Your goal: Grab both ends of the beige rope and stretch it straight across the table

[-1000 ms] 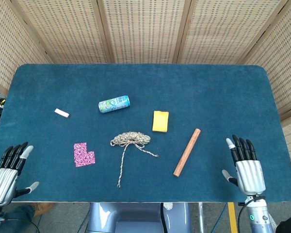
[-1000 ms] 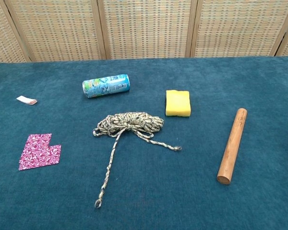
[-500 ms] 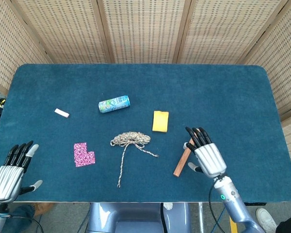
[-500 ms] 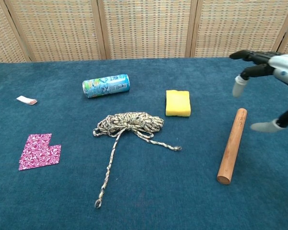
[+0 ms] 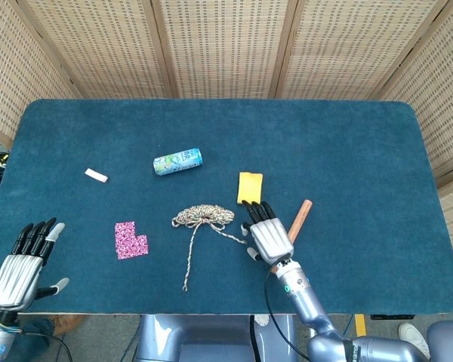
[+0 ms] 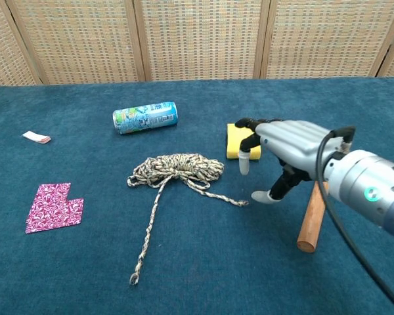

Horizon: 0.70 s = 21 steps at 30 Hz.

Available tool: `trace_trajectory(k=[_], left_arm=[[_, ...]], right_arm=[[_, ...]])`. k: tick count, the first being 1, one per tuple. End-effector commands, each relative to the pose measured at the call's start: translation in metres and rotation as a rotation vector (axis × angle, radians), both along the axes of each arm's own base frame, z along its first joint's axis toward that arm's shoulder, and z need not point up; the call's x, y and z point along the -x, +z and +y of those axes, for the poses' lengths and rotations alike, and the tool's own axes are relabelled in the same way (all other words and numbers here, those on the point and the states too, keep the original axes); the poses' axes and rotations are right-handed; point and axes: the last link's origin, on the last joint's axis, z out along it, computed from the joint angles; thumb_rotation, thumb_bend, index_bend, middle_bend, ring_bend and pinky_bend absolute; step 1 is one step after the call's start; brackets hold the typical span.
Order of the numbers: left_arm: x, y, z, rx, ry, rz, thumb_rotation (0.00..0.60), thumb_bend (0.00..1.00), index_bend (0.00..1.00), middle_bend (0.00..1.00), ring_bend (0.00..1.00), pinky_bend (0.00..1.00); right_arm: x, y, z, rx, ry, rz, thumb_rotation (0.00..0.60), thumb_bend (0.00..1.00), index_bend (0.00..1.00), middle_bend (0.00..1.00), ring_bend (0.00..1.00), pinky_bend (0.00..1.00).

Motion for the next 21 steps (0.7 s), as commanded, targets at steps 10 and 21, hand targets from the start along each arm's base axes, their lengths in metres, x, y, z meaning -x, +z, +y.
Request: trace_trajectory(k=[10,21], left_arm=[[0.000,-0.001,0.000,0.004,0.001,0.001,0.600,0.00,0.00,0.00,0.00,0.00],[0.001,-0.001,0.001,0.011,0.004,0.001,0.600,0.00,0.00,0.00,0.00,0.00]], right_arm=[[-0.017,-0.034,-0.010,-0.029,-0.044,0.054,0.600,0.33,0.46,0.00,0.00,0.00],[-0.014,-0.049,-0.011,-0.031,-0.076,0.089,0.600,0.33,0.46,0.00,0.00,0.00]])
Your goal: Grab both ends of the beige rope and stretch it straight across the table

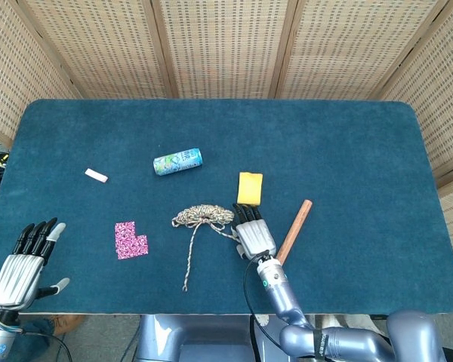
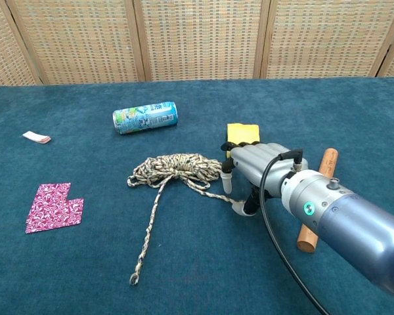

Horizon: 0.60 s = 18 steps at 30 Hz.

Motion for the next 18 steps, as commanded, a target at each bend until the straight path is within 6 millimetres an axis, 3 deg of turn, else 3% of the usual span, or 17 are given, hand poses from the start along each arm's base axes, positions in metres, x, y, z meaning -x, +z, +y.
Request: trace_trajectory(k=[1,18], left_arm=[[0.0001,0.0002,0.0005,0.001,0.001,-0.001,0.600,0.00,0.00,0.00,0.00,0.00],[0.0001,-0.0013,0.0013,0.010,0.001,0.001,0.600,0.00,0.00,0.00,0.00,0.00]], right_arm=[[0.0003,-0.0011,-0.0005,0.002,0.007,0.013,0.600,0.33,0.46,0.00,0.00,0.00],[0.0013,-0.0079,-0.0056,-0.001,-0.019,0.025,0.600,0.35,0.48,0.00,0.00,0.00]])
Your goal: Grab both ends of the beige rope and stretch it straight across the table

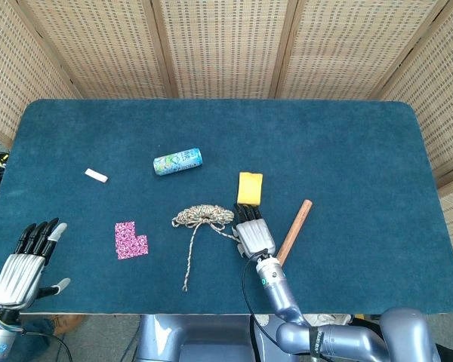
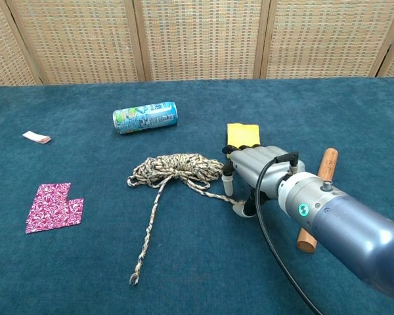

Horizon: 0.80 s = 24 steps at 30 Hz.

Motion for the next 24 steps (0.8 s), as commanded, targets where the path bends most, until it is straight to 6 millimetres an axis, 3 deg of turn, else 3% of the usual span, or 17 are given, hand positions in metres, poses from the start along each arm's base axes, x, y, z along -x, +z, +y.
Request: trace_trajectory(k=[1,24], left_arm=[[0.0001,-0.0002,0.0002,0.001,0.000,0.000,0.600,0.00,0.00,0.00,0.00,0.00],[-0.0002,-0.0011,0.0010,0.004,0.000,0.003,0.600,0.00,0.00,0.00,0.00,0.00]], right_arm=[[-0.0007,-0.0013,-0.0012,0.000,-0.003,0.000,0.600,0.35,0.48,0.00,0.00,0.00],[0.0020,-0.0075,-0.0030,-0.003,-0.011,0.022,0.600,0.39,0.50,0.00,0.00,0.00]])
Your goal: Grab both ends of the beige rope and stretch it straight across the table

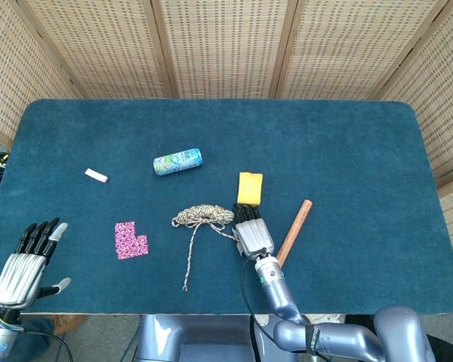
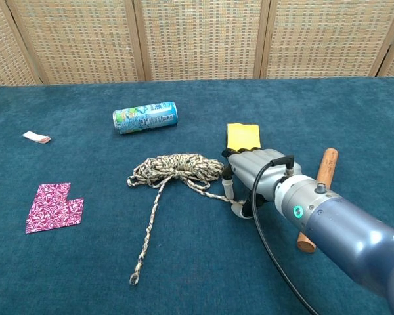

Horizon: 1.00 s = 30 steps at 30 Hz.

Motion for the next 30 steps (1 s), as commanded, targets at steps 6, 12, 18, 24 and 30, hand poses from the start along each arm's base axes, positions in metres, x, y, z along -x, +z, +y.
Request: trace_trajectory(k=[6,12,18,24,30], left_arm=[[0.0000,-0.0002,-0.0001,0.001,0.000,0.000,0.600,0.00,0.00,0.00,0.00,0.00],[0.0001,-0.0005,-0.0002,0.003,0.000,0.001,0.600,0.00,0.00,0.00,0.00,0.00],[0.0000,-0.0035,0.0018,0.017,0.000,0.008,0.600,0.00,0.00,0.00,0.00,0.00],[-0.0016,-0.0056,0.0020,0.026,-0.006,0.010,0.600,0.00,0.00,0.00,0.00,0.00],[-0.0014,-0.0059,0.0018,0.027,-0.005,0.011,0.600,0.00,0.00,0.00,0.00,0.00]], right_arm=[[-0.0006,-0.0017,0.0002,-0.002,0.010,0.013,0.600,0.42,0.54,0.00,0.00,0.00],[-0.0006,-0.0026,-0.0002,0.001,0.019,0.024,0.600,0.47,0.58,0.00,0.00,0.00],[-0.0016,-0.0011,0.0000,0.011,0.051,0.024,0.600,0.48,0.61,0.00,0.00,0.00],[-0.0017,-0.0008,0.0017,0.021,0.078,0.004,0.600,0.48,0.63,0.00,0.00,0.00],[-0.0047,0.0017,0.0016,0.066,0.116,-0.048,0.600,0.47,0.64,0.00,0.00,0.00]])
